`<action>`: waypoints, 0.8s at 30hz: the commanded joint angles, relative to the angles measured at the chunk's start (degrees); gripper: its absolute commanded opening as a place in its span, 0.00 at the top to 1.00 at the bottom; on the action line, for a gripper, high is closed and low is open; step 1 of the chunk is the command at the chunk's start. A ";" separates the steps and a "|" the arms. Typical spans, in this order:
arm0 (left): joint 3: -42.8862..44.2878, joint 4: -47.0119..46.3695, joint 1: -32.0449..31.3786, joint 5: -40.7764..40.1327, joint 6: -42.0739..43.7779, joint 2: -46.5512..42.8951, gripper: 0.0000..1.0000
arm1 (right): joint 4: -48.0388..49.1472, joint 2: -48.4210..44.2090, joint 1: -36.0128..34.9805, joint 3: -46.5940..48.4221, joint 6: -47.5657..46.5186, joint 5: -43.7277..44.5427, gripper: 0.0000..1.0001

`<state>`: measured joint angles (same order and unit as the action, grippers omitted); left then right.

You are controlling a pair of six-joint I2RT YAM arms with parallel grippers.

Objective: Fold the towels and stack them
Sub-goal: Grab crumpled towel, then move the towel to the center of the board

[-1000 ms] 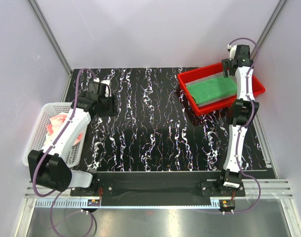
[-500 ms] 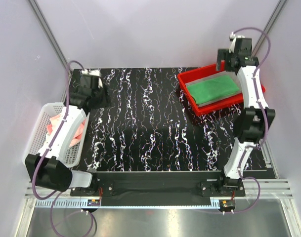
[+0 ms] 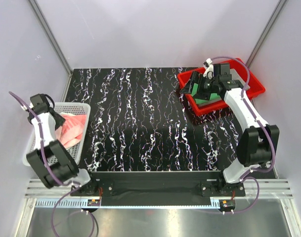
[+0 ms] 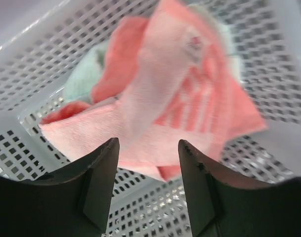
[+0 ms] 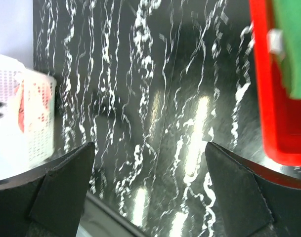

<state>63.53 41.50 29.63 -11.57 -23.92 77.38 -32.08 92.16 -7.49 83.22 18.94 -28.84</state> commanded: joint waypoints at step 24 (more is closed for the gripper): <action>38.32 -0.21 -36.47 28.57 -2.15 -6.70 0.88 | 0.43 -8.30 -0.34 0.20 3.39 -3.59 0.00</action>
<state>109.43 47.77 -4.99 2.85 -22.15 76.40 -31.94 89.10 -7.51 82.98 22.55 -32.42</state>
